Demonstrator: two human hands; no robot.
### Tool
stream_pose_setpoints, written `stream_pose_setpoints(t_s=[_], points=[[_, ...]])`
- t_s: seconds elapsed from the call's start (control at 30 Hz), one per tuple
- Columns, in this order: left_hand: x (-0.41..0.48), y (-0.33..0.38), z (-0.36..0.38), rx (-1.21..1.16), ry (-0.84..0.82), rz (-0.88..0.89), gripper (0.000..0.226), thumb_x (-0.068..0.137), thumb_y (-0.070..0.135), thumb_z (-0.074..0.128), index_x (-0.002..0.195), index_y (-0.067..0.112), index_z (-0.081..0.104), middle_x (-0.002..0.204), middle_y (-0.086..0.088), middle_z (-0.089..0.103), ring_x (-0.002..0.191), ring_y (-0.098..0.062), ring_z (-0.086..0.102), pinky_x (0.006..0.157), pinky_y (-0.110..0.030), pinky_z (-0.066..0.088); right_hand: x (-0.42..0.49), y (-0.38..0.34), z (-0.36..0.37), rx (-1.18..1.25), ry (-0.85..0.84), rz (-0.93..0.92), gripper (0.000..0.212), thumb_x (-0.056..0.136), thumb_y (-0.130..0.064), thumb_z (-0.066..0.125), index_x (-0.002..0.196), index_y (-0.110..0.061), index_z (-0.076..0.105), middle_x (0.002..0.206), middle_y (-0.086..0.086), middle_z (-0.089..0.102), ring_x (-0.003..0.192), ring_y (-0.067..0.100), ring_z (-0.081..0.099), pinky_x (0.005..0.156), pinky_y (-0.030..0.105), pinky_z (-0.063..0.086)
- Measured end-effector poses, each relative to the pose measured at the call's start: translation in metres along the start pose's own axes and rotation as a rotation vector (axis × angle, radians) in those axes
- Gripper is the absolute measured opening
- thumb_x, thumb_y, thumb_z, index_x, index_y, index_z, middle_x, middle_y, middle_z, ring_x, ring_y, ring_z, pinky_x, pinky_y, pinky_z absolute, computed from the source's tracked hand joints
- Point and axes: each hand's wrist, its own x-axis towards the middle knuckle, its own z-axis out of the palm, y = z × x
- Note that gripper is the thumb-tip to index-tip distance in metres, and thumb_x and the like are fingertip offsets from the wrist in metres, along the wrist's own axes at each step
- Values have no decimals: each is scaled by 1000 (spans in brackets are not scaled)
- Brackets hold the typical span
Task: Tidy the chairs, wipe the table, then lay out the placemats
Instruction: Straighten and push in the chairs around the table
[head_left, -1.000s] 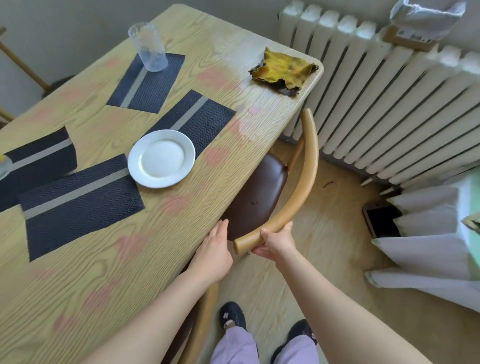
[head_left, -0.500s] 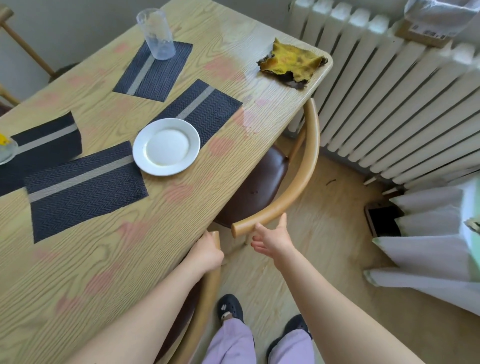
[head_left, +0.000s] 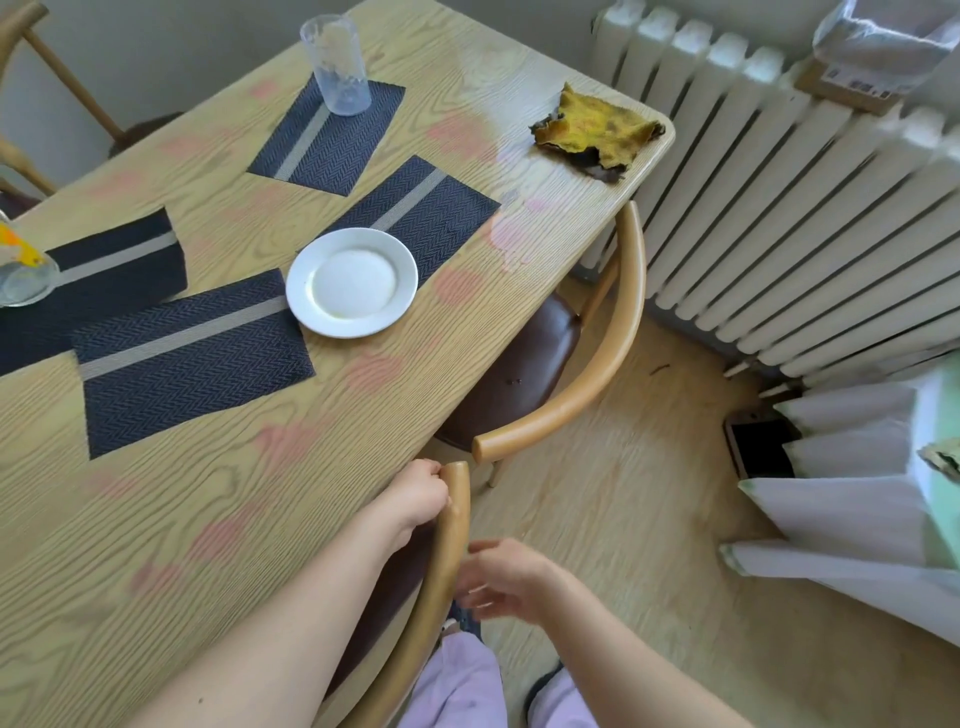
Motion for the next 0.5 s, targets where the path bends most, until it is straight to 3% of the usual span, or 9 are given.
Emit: stream_pose_setpoints(t_s=[0.07,0.2,0.27,0.4,0.5], points=[[-3,1,0,-27,-19,-2,60,92,-3,43,148,9,27,144,-14,41,121,-27,47,96,-34,40,2,5,23,33,-65,-1,37,78,-13,62,114,-10,53,95,11,61,82,21,58,90,39,55],[-9,1,0,7,-40,-8,58,94,2,41,149,11,24,147,-12,37,132,-28,38,108,-39,33,18,7,39,20,43,-39,56,68,-34,69,117,-15,48,113,16,66,96,27,67,85,45,58],[-11,-1,1,33,-63,-11,59,93,4,43,149,10,23,149,-11,36,135,-27,36,110,-40,29,21,10,36,6,56,-47,61,65,-35,67,118,-14,48,112,16,66,99,28,68,84,43,59],[-18,-3,-4,55,-77,0,61,95,3,44,150,11,20,149,-11,37,131,-24,41,110,-37,30,16,10,32,-6,72,-42,47,77,-26,65,118,-10,49,114,17,65,100,28,68,86,42,58],[-24,-3,-5,80,-75,44,61,95,2,43,150,12,20,149,-9,37,119,-20,47,105,-32,33,8,6,30,-60,106,-33,38,86,-29,65,115,-8,51,114,15,65,99,26,68,85,39,58]])
